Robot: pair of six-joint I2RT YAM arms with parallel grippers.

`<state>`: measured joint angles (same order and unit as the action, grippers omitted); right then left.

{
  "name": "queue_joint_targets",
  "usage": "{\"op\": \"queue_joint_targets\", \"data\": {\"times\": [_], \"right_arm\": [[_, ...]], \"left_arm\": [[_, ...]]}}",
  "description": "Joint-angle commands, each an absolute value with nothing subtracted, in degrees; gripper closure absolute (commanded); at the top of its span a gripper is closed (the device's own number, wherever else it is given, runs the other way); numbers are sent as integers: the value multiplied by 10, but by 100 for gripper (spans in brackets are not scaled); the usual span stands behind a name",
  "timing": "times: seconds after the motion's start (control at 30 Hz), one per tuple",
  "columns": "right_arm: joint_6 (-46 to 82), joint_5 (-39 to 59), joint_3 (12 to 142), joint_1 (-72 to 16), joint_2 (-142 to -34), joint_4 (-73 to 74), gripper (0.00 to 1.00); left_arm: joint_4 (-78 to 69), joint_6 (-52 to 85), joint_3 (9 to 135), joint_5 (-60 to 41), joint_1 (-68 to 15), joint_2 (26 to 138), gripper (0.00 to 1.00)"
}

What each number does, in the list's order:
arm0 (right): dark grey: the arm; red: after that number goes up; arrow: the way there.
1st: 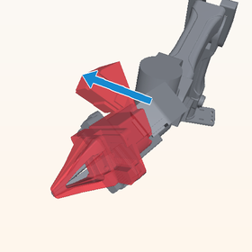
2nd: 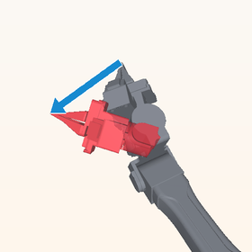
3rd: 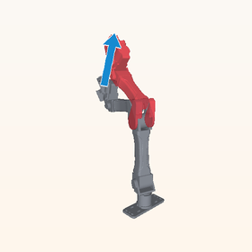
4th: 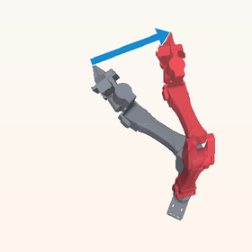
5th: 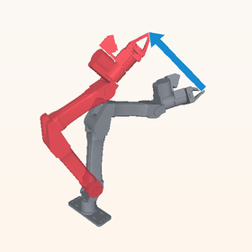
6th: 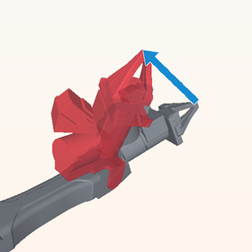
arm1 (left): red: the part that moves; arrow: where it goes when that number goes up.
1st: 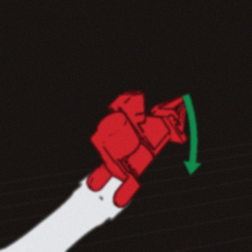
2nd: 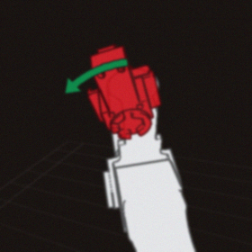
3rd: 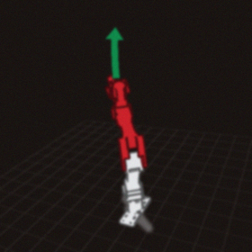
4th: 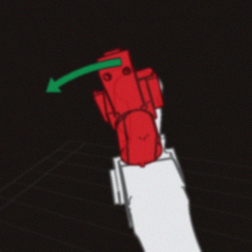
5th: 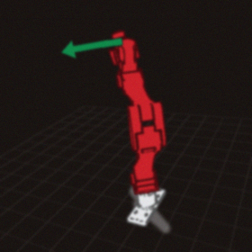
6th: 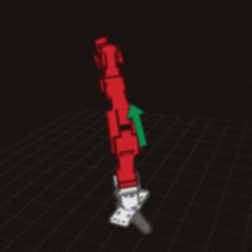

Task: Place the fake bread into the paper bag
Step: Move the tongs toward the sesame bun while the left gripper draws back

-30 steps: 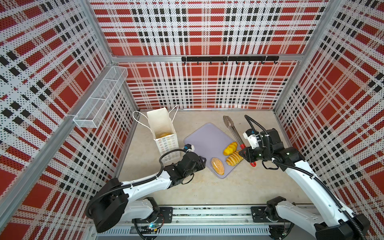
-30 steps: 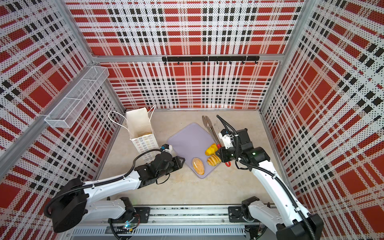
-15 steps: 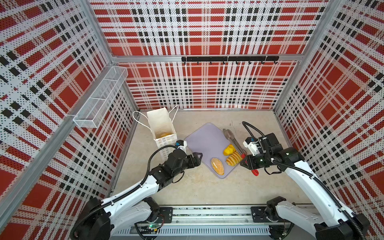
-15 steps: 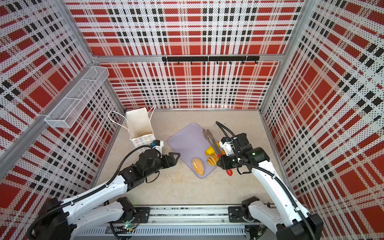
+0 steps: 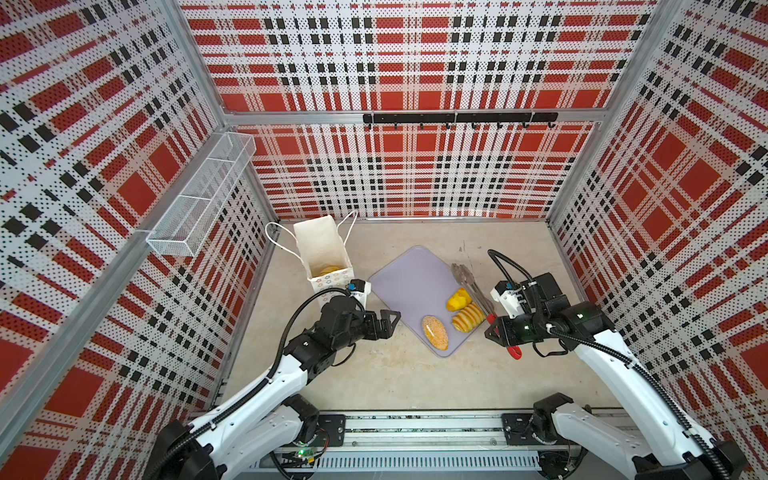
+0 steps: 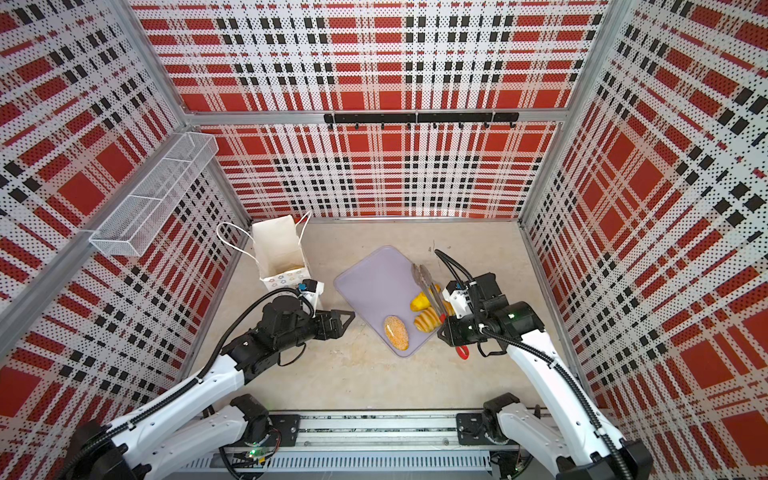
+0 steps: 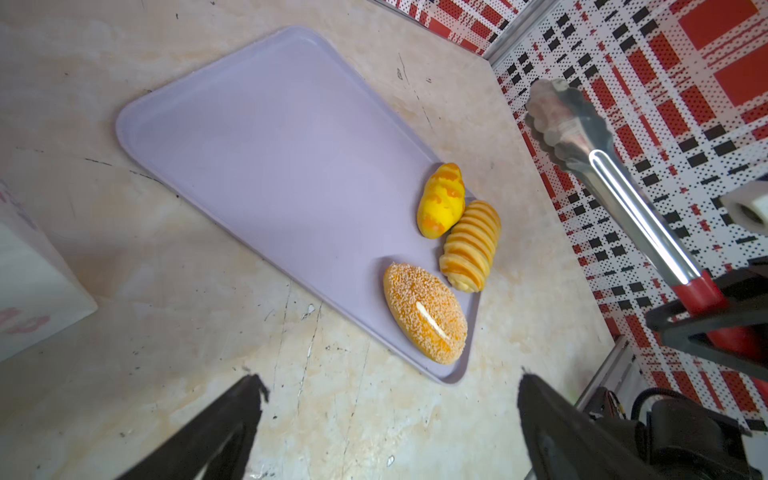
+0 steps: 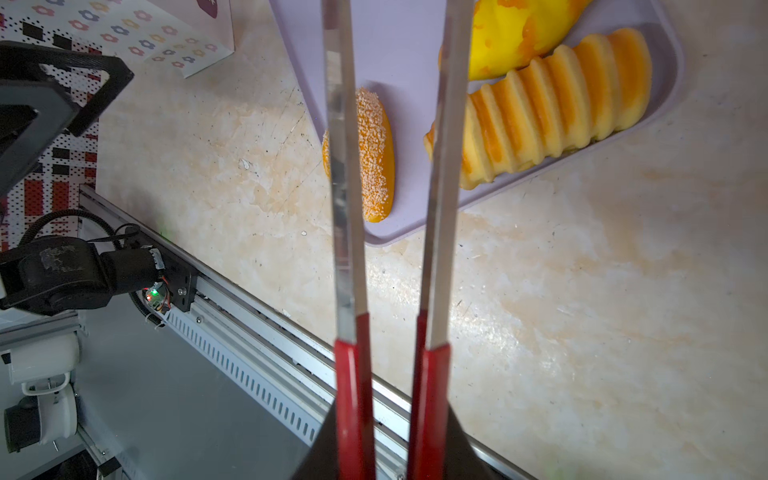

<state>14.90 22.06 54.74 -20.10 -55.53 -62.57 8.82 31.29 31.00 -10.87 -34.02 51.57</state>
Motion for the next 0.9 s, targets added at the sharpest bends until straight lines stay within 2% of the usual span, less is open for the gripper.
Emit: {"op": "queue_joint_targets", "data": {"times": [0.0, 0.4, 0.57, 0.87], "right_arm": [[154, 232, 545, -204, -543, -606, 76], [130, 231, 551, -209, -540, -662, 76], [122, 283, 561, -209, -550, -697, 75], [103, 285, 605, -213, -582, -772, 72]], "left_arm": [[93, 285, 314, -129, -336, 502, 2], [93, 268, 325, -188, -332, 519, 2], [47, 265, 306, -273, -305, 513, 2], [31, 274, 298, -244, -322, 513, 2]]}}
